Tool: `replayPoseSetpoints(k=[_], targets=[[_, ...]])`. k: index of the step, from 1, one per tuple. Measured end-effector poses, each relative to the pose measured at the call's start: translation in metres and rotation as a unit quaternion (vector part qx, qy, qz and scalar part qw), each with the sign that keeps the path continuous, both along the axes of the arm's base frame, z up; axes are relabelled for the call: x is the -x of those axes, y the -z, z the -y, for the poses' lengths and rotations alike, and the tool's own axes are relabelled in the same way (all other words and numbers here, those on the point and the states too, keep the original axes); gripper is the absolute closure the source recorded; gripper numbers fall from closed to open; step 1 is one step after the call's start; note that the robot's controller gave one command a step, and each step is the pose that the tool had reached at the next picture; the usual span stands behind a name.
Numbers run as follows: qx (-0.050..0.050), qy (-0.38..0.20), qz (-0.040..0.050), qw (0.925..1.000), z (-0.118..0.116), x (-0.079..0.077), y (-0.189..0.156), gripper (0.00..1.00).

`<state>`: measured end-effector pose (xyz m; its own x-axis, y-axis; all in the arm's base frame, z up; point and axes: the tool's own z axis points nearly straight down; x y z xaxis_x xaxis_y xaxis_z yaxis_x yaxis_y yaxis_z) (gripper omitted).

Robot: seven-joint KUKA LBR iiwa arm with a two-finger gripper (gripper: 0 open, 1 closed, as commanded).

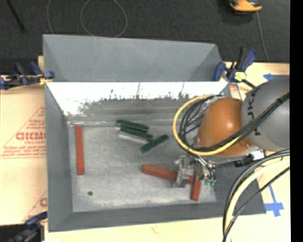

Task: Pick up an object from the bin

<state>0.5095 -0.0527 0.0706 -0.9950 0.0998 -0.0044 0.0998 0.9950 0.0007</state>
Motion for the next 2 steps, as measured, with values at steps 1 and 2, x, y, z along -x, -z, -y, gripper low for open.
replayPoseSetpoints(k=[1,2], targets=[[0.002,-0.014,0.0013,0.9999,0.027,0.02,-0.068,1.0],[0.001,-0.004,0.0037,1.0,0.023,0.019,-0.169,1.0]])
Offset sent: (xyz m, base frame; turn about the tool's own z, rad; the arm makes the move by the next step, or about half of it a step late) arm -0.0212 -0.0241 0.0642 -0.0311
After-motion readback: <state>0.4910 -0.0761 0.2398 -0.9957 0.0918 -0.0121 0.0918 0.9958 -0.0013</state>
